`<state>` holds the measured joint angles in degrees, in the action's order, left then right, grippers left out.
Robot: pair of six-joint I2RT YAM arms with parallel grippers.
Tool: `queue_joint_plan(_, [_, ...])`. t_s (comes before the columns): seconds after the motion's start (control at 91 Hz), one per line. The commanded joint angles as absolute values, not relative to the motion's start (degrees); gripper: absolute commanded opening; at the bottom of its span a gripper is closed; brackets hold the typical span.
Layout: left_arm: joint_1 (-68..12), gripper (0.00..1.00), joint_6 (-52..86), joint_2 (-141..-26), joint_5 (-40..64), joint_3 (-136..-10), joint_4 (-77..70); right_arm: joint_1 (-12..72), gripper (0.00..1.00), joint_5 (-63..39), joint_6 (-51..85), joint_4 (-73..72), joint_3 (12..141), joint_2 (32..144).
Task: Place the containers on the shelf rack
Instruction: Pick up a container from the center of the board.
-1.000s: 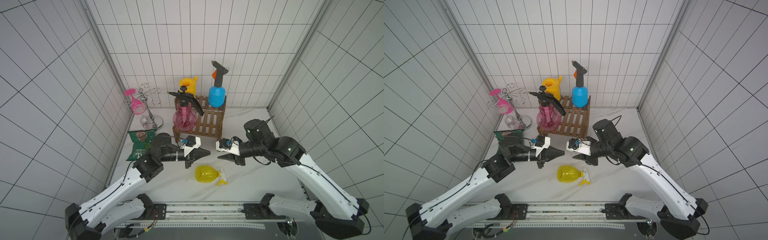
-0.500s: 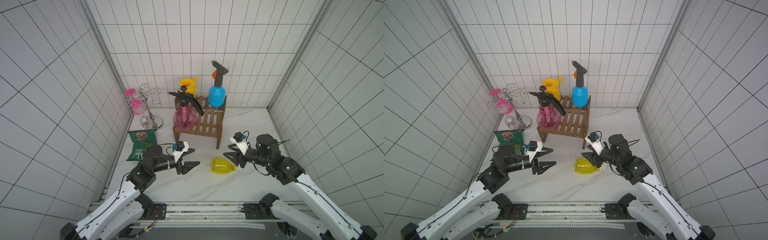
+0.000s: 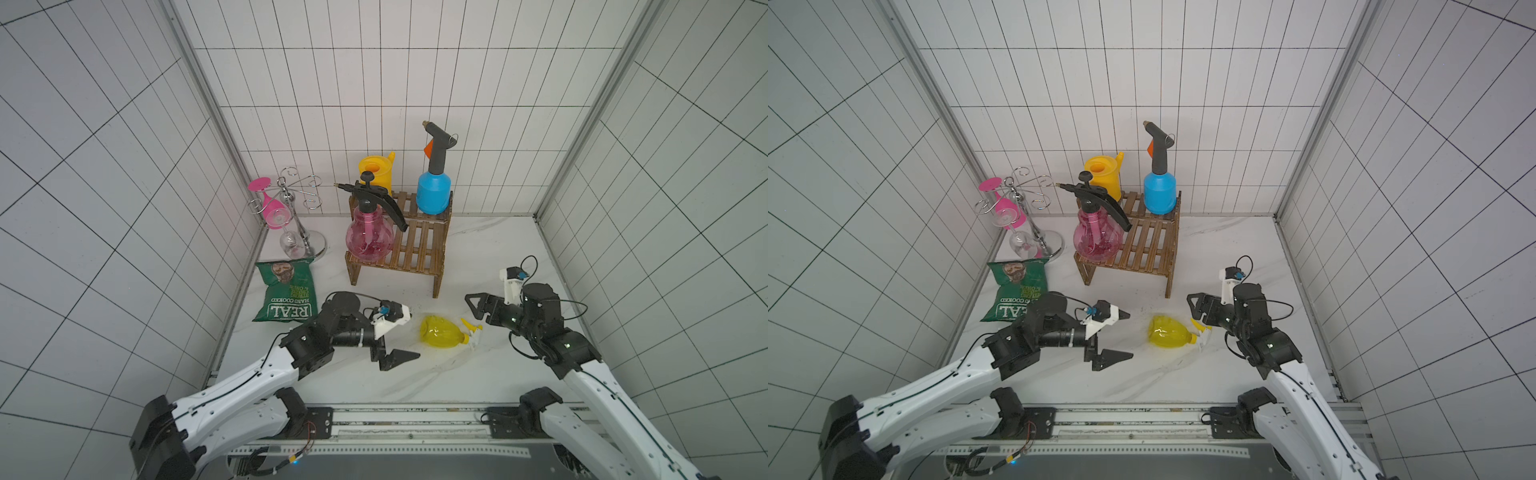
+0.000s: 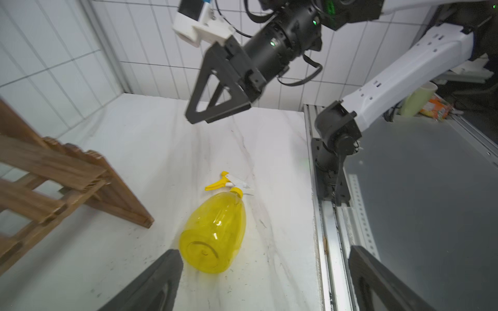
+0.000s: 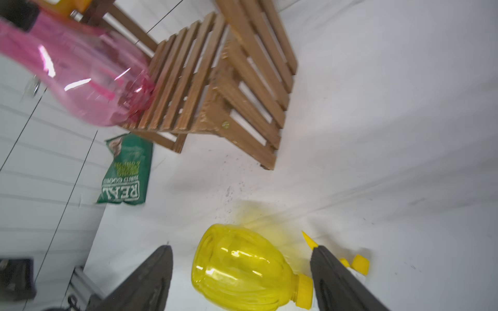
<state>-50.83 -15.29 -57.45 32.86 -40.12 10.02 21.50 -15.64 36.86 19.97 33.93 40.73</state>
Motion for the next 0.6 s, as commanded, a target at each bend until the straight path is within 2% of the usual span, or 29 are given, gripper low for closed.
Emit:
queue_joint_plan(0.0, [-55.78,0.98,-26.51,-65.44,25.14,-47.70,20.00,16.61,0.99,-15.77,55.32,17.53,31.70,39.79])
queue_joint_plan(0.099, [-58.92,0.98,-30.02,-73.89,19.41,-54.88,25.76,15.82,0.99,-16.42,56.41,18.65,32.59,39.56])
queue_joint_plan(0.264, [-59.89,0.98,-36.28,-86.87,16.00,-66.85,35.86,14.70,0.99,-13.52,54.85,23.52,33.89,35.14])
queue_joint_plan(0.594, [-61.09,0.99,-42.32,-100.93,9.06,-78.93,41.35,10.91,0.99,-12.04,55.21,27.75,34.49,28.10])
